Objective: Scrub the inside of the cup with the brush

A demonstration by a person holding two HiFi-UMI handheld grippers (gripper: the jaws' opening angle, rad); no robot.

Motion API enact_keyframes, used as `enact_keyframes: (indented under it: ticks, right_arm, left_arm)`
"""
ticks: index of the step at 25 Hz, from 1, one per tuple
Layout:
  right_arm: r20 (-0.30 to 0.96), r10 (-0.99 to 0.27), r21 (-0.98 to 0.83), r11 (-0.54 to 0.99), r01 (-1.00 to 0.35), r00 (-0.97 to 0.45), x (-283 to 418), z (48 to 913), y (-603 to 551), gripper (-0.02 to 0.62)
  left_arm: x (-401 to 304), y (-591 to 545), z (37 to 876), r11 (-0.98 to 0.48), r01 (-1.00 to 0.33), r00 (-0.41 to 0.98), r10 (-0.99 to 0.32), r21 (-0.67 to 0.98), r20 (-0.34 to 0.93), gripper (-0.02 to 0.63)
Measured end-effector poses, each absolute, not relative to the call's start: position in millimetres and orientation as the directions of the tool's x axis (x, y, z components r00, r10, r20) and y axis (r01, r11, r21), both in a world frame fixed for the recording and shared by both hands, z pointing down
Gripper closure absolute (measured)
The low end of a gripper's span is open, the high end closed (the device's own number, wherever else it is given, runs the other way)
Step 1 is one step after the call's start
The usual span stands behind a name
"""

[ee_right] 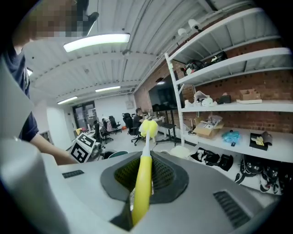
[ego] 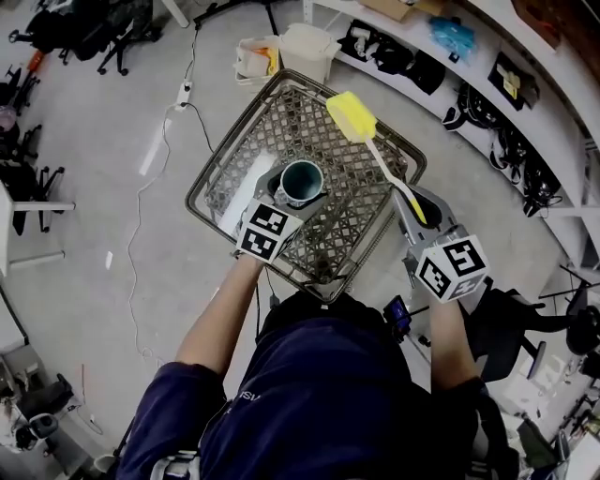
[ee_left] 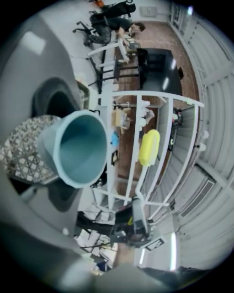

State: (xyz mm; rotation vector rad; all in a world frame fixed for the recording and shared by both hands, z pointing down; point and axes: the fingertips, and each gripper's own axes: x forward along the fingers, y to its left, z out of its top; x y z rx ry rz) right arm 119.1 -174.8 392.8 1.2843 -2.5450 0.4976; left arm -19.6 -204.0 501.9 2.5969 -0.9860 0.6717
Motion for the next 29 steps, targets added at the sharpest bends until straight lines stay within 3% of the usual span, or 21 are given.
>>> enact_keyframes:
  ticks: [29]
  right_arm:
    - [0.389,-0.715,-0.243,0.528,-0.814,-0.580,121.4,405.1,-171.0,0.565]
  left_arm:
    - [-4.7,-199.9,484.6,-0.747,-0.660,0.674,-0.539,0.083,0.506,0.221]
